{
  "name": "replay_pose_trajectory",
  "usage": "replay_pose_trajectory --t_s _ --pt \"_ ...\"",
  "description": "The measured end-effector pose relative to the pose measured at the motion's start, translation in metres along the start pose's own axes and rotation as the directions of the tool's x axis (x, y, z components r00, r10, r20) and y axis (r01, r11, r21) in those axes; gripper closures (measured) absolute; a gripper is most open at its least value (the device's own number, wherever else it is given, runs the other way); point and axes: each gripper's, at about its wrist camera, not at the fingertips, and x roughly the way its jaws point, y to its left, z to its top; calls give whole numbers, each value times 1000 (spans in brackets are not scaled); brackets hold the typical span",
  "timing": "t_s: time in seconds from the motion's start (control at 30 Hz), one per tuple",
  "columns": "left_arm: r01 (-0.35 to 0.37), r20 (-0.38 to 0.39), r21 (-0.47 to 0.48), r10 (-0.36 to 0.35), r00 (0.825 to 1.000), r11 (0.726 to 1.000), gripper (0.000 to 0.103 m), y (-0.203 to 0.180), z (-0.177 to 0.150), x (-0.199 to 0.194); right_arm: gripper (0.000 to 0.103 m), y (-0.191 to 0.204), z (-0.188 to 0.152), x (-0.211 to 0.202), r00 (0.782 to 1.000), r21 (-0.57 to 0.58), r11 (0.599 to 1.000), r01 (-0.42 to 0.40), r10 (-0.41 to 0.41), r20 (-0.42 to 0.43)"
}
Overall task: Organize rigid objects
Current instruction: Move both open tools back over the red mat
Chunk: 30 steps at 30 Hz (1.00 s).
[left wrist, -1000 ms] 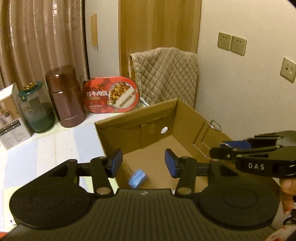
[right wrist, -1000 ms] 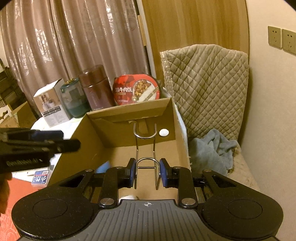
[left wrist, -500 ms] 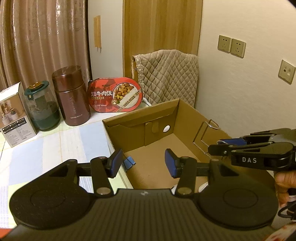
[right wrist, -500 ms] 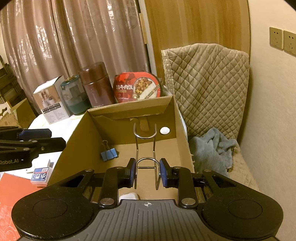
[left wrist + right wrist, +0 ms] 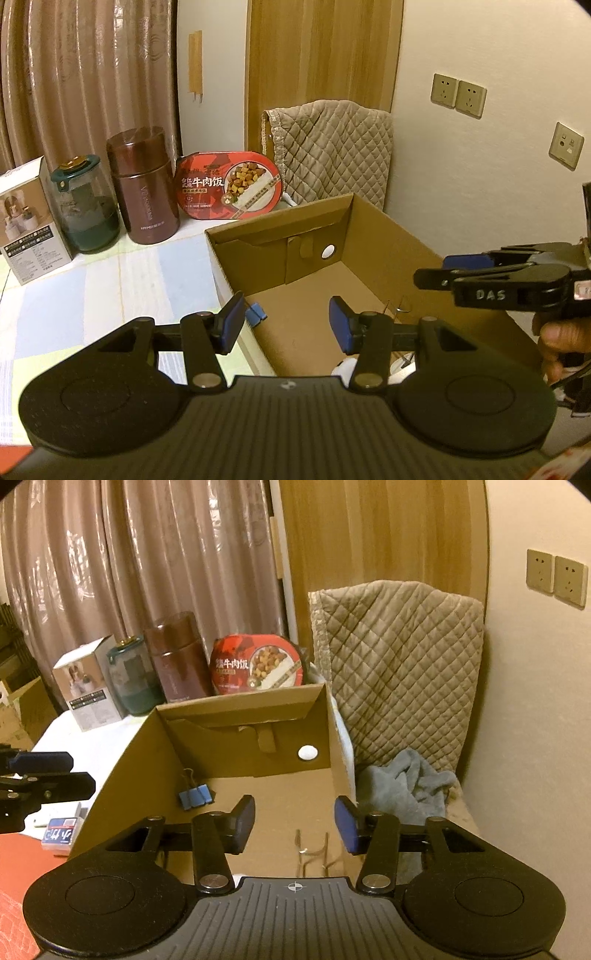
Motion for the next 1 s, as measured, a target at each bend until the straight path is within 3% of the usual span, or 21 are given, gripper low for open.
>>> replay_pose_trajectory --t_s 0.23,0.43,0.77,1.0 --pt "-15 0 -26 15 1000 1000 58 10 -11 -30 51 12 4 -36 999 29 1000 -11 10 35" --pt "-42 25 -53 43 999 998 58 30 -17 -74 42 46 10 -78 995 15 998 -61 59 86" --pt "-172 64 -84 178 982 982 56 90 -28 -166 28 139 16 -137 967 -87 981 -172 185 177" --pt "-246 68 -138 257 964 959 54 129 -50 -215 23 197 4 -140 949 -140 960 -241 263 172"
